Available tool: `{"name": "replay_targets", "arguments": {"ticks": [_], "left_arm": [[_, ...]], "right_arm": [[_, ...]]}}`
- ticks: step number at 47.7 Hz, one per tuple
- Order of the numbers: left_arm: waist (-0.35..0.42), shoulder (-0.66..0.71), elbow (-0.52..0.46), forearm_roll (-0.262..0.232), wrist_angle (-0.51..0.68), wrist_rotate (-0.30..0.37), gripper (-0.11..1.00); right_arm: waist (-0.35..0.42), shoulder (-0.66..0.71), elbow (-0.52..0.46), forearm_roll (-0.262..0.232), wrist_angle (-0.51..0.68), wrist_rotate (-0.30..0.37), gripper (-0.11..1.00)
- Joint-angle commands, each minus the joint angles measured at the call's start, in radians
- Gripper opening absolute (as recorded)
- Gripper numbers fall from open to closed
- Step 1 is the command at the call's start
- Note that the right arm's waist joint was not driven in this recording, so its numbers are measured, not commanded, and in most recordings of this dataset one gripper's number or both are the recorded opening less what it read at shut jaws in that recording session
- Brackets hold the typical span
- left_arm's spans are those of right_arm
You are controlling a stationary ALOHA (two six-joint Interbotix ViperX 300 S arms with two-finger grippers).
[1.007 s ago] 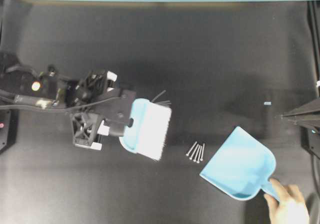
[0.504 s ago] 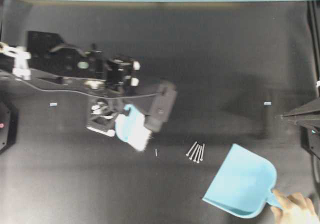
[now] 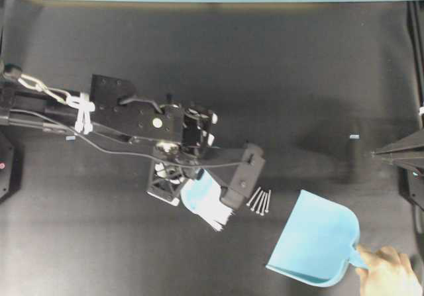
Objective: Hold the dustpan with a person, while the left arm uses a hand brush to gather the screws into the dustpan.
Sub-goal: 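Carry the brush with the left gripper down behind the screws, then sweep the brush with the left gripper pushing screws into the dustpan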
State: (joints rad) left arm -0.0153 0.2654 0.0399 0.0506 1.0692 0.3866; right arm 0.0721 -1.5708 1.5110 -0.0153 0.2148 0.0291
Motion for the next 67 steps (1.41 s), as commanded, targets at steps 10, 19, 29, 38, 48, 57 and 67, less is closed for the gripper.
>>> {"name": "replay_targets", "arguments": {"ticks": [10, 19, 29, 38, 48, 57, 67], "left_arm": [[0.014, 0.075, -0.054, 0.003, -0.051, 0.002, 0.32], [0.017, 0.124, -0.114, 0.003, -0.005, 0.058, 0.32], [0.006, 0.187, -0.225, 0.003, -0.034, 0.081, 0.32], [-0.020, 0.270, -0.325, 0.003, -0.055, 0.084, 0.32], [-0.060, 0.305, -0.410, 0.003, -0.110, 0.083, 0.32], [-0.080, 0.311, -0.430, 0.003, -0.155, 0.067, 0.32], [-0.072, 0.236, -0.426, 0.003, -0.150, 0.069, 0.32]], "right_arm": [[0.000, 0.005, -0.006, -0.003, -0.006, -0.008, -0.01], [0.000, 0.005, -0.006, -0.003, -0.006, -0.008, -0.01], [0.000, 0.005, -0.006, -0.003, -0.006, -0.008, -0.01], [0.000, 0.005, -0.006, -0.003, -0.006, -0.006, -0.01], [0.000, 0.005, -0.006, -0.003, -0.006, -0.008, -0.01], [0.000, 0.003, -0.005, -0.003, -0.008, -0.008, -0.01], [0.000, 0.005, -0.005, -0.002, -0.008, -0.006, -0.01]]}}
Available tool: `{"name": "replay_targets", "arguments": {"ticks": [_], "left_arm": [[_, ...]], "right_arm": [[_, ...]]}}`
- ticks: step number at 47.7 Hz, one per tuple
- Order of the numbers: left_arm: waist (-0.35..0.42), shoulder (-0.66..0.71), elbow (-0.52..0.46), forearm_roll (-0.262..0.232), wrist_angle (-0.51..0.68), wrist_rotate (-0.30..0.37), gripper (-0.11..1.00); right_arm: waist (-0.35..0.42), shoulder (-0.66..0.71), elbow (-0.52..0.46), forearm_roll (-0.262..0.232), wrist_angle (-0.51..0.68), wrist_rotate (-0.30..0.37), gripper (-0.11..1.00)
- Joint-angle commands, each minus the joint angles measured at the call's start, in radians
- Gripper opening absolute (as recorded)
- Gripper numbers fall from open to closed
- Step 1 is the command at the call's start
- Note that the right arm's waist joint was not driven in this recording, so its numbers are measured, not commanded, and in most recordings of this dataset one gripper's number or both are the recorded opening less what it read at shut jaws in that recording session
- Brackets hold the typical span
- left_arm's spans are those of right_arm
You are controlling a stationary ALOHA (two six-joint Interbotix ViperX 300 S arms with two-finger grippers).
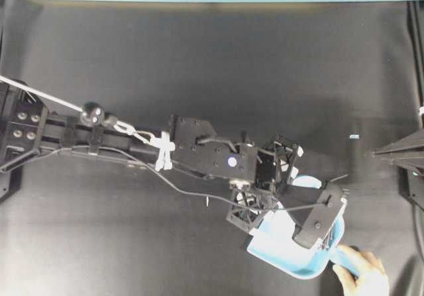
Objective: Hold the dustpan with a person, while the left arm uses a hand brush to gather the screws into the dustpan.
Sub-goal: 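Sweep the brush with the left gripper pushing screws into the dustpan, then pull the brush back with the left gripper away from the dustpan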
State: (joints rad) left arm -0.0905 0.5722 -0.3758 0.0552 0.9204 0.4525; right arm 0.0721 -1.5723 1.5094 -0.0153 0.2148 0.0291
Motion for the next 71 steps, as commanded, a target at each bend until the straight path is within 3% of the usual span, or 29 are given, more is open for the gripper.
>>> {"name": "replay_targets", "arguments": {"ticks": [1, 12, 21, 27, 33, 42, 46, 58, 71], "left_arm": [[0.005, -0.086, -0.011, -0.002, 0.000, 0.003, 0.32], [0.023, -0.279, 0.067, -0.002, 0.032, -0.003, 0.32], [0.046, -0.388, 0.262, -0.002, 0.040, -0.046, 0.32], [0.069, -0.479, 0.453, -0.002, -0.049, -0.097, 0.32], [0.080, -0.591, 0.666, -0.002, -0.221, -0.130, 0.32], [0.086, -0.715, 0.871, -0.002, -0.383, -0.233, 0.32], [0.083, -0.742, 0.925, -0.002, -0.448, -0.275, 0.32], [0.083, -0.749, 1.039, -0.002, -0.623, -0.307, 0.32], [0.101, -0.749, 1.092, -0.002, -0.703, -0.367, 0.32]], "right_arm": [[0.000, 0.006, -0.003, -0.003, -0.006, -0.008, -0.01], [0.000, 0.006, -0.005, -0.003, -0.006, -0.008, -0.01], [0.000, 0.006, -0.003, -0.003, -0.006, -0.008, -0.01], [0.000, 0.005, -0.003, -0.003, -0.006, -0.008, -0.01], [0.000, 0.006, -0.005, -0.003, -0.008, -0.008, -0.01], [0.000, 0.003, -0.005, -0.003, -0.006, -0.008, -0.01], [0.000, 0.003, -0.005, -0.003, -0.006, -0.008, -0.01], [0.000, 0.003, -0.005, -0.002, -0.006, -0.008, -0.01], [0.000, 0.003, -0.005, -0.003, -0.006, -0.006, -0.01]]}}
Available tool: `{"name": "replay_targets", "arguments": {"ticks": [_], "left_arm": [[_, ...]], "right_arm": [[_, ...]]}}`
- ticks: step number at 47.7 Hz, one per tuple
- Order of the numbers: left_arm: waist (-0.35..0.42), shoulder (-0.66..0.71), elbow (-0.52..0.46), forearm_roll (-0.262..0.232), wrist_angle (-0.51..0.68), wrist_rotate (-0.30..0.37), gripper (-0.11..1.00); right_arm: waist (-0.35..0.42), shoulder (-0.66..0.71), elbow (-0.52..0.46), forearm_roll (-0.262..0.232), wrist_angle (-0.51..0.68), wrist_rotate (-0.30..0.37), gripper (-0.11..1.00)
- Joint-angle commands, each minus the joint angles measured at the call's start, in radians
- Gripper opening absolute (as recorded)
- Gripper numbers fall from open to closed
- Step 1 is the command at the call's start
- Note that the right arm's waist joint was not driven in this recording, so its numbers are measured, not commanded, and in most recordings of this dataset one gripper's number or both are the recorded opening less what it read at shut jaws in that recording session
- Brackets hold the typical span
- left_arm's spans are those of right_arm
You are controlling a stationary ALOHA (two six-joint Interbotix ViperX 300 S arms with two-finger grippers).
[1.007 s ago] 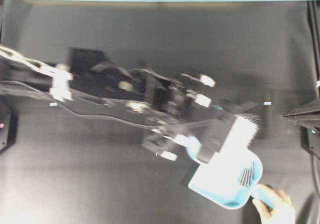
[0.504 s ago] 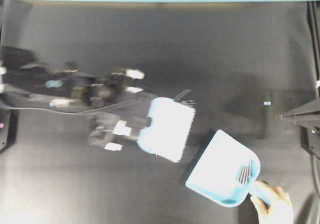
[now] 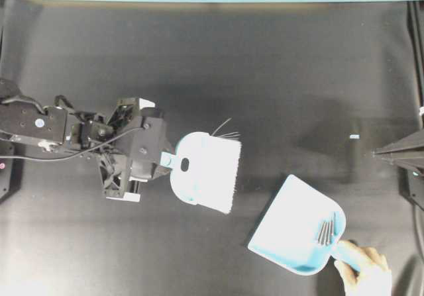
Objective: Hold the dustpan with a person, while the left arm uses a hand brush to gather the screws into the dustpan.
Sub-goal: 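Pull the brush back with the left gripper away from the dustpan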
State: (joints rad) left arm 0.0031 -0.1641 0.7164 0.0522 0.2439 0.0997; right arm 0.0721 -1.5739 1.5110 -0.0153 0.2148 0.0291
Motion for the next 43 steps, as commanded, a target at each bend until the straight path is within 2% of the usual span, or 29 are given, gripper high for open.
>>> {"name": "replay_targets", "arguments": {"ticks": [1, 23, 30, 43], "left_arm": [[0.008, -0.011, 0.000, 0.002, -0.032, -0.018, 0.32], [-0.002, 0.003, 0.038, 0.002, -0.130, -0.029, 0.32], [-0.026, 0.026, 0.058, 0.003, -0.181, -0.029, 0.32], [-0.014, 0.037, 0.100, 0.002, -0.281, -0.037, 0.32]], "right_arm": [[0.000, 0.005, -0.005, -0.003, -0.006, -0.008, -0.01], [0.000, 0.005, -0.005, -0.003, -0.006, -0.006, -0.01], [0.000, 0.005, -0.005, -0.003, -0.006, -0.008, -0.01], [0.000, 0.005, -0.005, -0.003, -0.006, -0.006, -0.01]]}}
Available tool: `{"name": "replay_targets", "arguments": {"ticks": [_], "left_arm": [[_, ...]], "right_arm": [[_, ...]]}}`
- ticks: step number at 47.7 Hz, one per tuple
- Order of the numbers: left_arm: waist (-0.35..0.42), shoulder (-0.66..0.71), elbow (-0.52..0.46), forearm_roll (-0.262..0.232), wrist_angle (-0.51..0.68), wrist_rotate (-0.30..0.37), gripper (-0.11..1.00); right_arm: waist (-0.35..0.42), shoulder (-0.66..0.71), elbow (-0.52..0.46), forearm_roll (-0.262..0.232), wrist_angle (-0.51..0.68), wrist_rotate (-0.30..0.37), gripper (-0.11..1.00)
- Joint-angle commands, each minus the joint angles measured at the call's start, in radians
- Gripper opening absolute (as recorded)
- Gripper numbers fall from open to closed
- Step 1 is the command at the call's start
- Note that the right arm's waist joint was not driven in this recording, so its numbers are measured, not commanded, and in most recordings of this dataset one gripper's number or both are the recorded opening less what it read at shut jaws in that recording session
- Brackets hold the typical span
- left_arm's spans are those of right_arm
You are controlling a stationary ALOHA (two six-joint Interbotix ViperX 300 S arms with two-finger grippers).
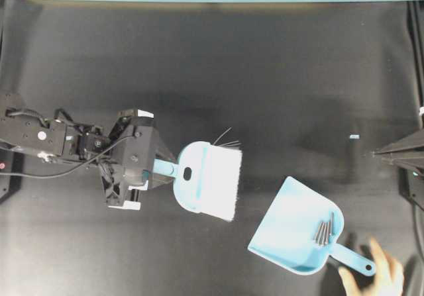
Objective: Hold the dustpan with a person, while the left arm uses a hand brush to gather the screws into the dustpan.
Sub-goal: 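Pull the brush back with the left gripper away from the dustpan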
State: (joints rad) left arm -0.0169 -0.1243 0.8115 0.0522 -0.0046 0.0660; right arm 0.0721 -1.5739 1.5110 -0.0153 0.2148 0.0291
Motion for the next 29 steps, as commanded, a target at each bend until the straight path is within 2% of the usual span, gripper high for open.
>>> {"name": "replay_targets", "arguments": {"ticks": [1, 14, 19, 21, 25, 29], "left_arm": [[0.006, -0.002, 0.009, 0.002, -0.037, -0.005, 0.32], [0.009, 0.017, 0.025, 0.002, -0.060, -0.031, 0.32], [0.000, 0.052, 0.035, 0.002, -0.106, -0.057, 0.34], [0.000, 0.066, 0.043, 0.002, -0.130, -0.064, 0.41], [-0.003, 0.097, 0.063, 0.002, -0.189, -0.071, 0.64], [-0.006, 0.118, 0.072, 0.002, -0.225, -0.071, 0.78]], "right_arm": [[0.000, 0.005, -0.006, -0.002, -0.006, -0.006, -0.01], [0.000, 0.005, -0.005, -0.003, -0.006, -0.008, -0.01], [0.000, 0.005, -0.005, -0.002, -0.006, -0.008, -0.01], [0.000, 0.005, -0.005, -0.003, -0.006, -0.008, -0.01], [0.000, 0.005, -0.006, -0.003, -0.006, -0.008, -0.01], [0.000, 0.005, -0.005, -0.003, -0.006, -0.006, -0.01]]}}
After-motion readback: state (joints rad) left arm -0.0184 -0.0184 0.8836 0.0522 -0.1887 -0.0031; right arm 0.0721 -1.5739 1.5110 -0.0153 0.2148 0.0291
